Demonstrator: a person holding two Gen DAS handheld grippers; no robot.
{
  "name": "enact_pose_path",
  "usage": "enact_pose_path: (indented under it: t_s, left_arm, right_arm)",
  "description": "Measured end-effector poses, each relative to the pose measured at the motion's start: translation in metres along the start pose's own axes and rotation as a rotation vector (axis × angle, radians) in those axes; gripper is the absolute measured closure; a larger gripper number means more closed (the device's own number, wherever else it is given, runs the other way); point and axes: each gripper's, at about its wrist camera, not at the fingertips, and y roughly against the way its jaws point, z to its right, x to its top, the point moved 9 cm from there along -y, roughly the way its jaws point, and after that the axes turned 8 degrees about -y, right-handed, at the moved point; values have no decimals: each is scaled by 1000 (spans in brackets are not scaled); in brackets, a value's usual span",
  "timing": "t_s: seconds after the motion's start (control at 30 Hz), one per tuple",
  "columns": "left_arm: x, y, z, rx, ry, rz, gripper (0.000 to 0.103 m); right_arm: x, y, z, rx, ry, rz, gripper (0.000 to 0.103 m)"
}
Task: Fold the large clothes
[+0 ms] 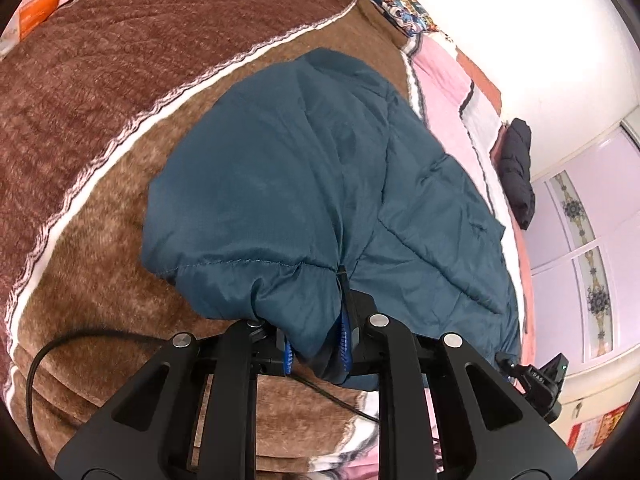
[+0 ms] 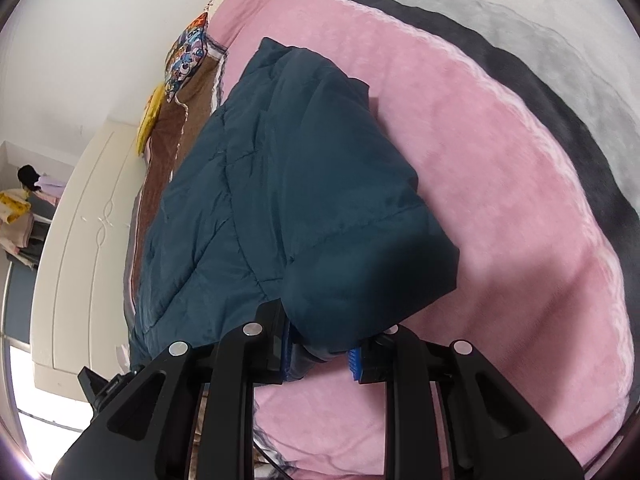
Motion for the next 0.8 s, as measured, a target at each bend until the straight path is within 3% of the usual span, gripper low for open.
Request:
enact_pose_path:
  t_s: [0.13, 0.33, 0.47, 0.6, 0.8]
  left_arm:
    - [0, -4, -3, 42, 2, -10, 73]
    - [0, 3, -1, 66, -32, -39, 57]
    - [-2, 24, -1, 48, -41, -43, 54]
    - [-6, 54, -6, 61, -61, -25, 53]
    - [3, 124, -26, 174, -114, 81, 50]
  right_arm:
    - [2, -8, 5, -13, -29, -17, 76]
    - [1, -2, 11, -89, -22, -7, 56]
    - [-5, 12, 12, -85, -20, -14, 41]
    - [-11, 33, 14, -80, -3, -8, 39]
    - [-28, 57, 13, -94, 53, 2, 39]
